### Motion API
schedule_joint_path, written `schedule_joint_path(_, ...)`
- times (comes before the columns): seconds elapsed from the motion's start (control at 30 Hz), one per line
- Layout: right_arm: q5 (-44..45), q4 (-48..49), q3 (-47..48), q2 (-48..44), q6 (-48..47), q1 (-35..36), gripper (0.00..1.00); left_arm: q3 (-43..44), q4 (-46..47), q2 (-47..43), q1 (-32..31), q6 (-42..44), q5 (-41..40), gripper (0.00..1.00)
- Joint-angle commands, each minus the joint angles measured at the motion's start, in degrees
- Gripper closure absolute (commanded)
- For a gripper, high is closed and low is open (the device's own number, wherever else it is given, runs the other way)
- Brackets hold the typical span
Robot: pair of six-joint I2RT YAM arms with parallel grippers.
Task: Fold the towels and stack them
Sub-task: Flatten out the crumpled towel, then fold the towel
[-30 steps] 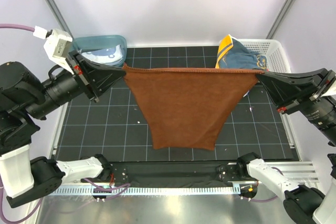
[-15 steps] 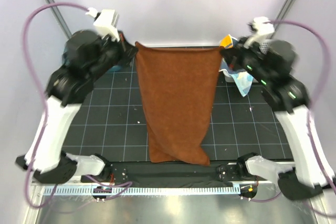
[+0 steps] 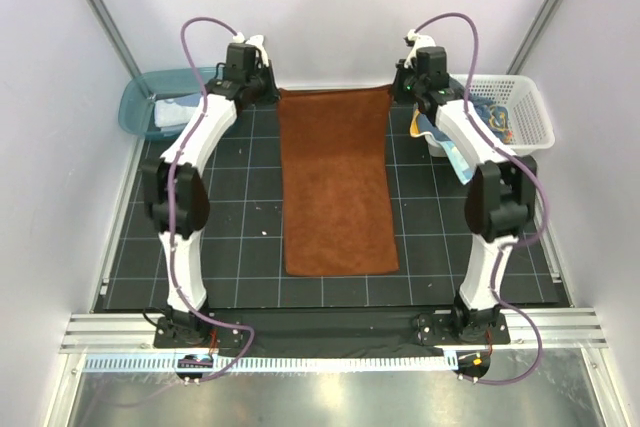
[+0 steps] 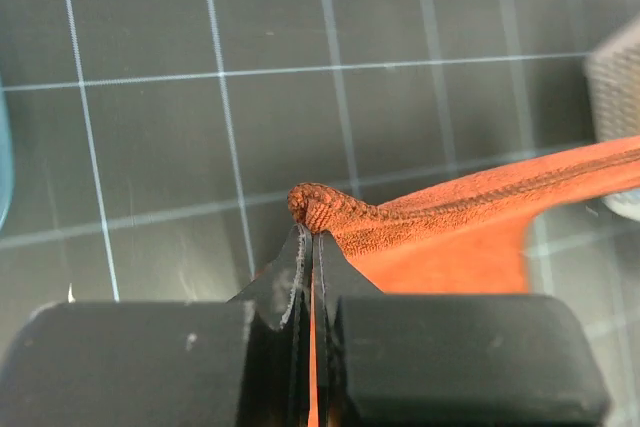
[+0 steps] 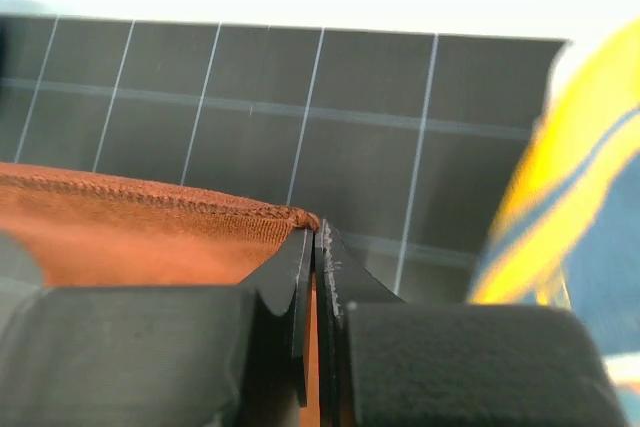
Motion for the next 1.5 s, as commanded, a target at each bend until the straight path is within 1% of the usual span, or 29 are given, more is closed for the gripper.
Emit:
schedule_joint_path(0.0,0.8,7.43,9.12,5.32,-0.71,-0.85,0.99,8.16,5.97,6.8,3.02,-0.56,1.08,1.0)
schedule_joint_path(0.07,0.8,7.08,13.51,10.4,-0.71,-1.03,0.99,12.8,5.71,10.33,3.82,-0.56,1.95,1.0)
schedule_joint_path(0.13,1.41,6.64,17.11,13.23,-0.89,-1.03,0.99,15.46,5.8,14.81,3.91,0.14,1.26,1.0)
schedule_joint_path(0.2,2.64,7.6,18.27,15.86,-0.71,-1.12,0.99,19.05,6.06,17.28,4.43,0.41,2.04,1.0)
schedule_joint_path(0.23,2.65,7.86,18.89,16.4,-0.54,-1.47,0.99,19.94,6.41,19.82,4.7,0.32,2.31,1.0)
schedule_joint_path(0.37,3.44,9.01,19.85,18.6,0.08,-2.34,0.99,25.48,6.67,24.66,5.14,0.14,3.01,1.0)
schedule_joint_path(0.53,3.44,8.13,24.33,22.55,0.96,-3.23,0.99,31.54,7.9,28.89,5.05,-0.12,2.31,1.0)
schedule_joint_path(0.7,3.97,9.01,26.79,24.93,1.13,-3.58,0.99,33.66,13.17,32.32,5.14,-1.7,3.53,1.0)
schedule_joint_path(0.73,6.14,9.18,26.98,25.19,1.13,-3.58,0.99,33.84,14.14,32.76,5.05,-1.79,3.63,1.0)
schedule_joint_path(0.77,6.34,9.53,27.06,25.89,1.05,-3.67,0.99,34.19,14.84,33.29,5.05,-1.97,3.54,1.0)
schedule_joint_path(1.03,5.72,9.71,33.21,30.56,1.13,-4.63,0.99,35.69,21.35,36.89,5.14,-3.72,2.83,1.0)
schedule_joint_path(1.13,5.37,10.06,33.04,30.65,1.4,-4.9,0.99,35.6,22.41,36.98,5.14,-4.6,2.66,1.0)
schedule_joint_path(1.3,5.02,10.68,29.71,28.72,2.1,-4.9,0.99,32.26,22.85,33.91,5.14,-5.57,3.19,1.0)
schedule_joint_path(1.4,4.93,11.9,26.55,26.17,3.24,-4.9,0.99,28.4,22.94,30.84,5.14,-6.01,4.06,1.0)
schedule_joint_path(1.43,4.93,12.34,24.01,25.47,3.42,-4.98,0.99,27.26,23.02,30.14,5.05,-6.27,4.24,1.0)
schedule_joint_path(1.47,5.02,12.7,22.77,23.72,4.03,-4.9,0.99,24.2,23.2,29.0,5.05,-6.45,4.42,1.0)
